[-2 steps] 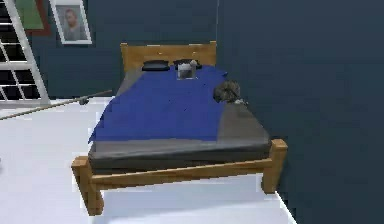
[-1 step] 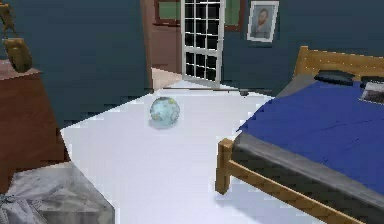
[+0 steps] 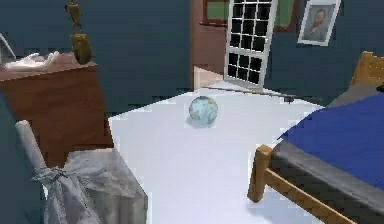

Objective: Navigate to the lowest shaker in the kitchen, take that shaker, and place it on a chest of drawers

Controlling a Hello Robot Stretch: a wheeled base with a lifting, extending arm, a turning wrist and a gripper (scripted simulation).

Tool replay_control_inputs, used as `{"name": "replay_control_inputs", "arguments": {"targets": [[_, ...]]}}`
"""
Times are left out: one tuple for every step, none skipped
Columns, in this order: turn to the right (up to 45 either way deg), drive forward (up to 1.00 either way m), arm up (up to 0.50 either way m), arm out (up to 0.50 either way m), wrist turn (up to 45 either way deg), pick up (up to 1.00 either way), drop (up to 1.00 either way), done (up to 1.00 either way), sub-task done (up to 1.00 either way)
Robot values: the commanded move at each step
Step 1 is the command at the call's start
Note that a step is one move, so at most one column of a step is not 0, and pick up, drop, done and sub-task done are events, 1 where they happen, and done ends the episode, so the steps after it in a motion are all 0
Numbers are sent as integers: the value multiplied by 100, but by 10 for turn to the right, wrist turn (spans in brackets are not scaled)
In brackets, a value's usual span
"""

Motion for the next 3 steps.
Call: {"name": "replay_control_inputs", "arguments": {"targets": [[0, 100, 0, 0, 0, 0, 0, 0, 0], [-210, 0, 0, 0, 0, 0, 0, 0, 0], [0, 10, 0, 0, 0, 0, 0, 0, 0]]}}
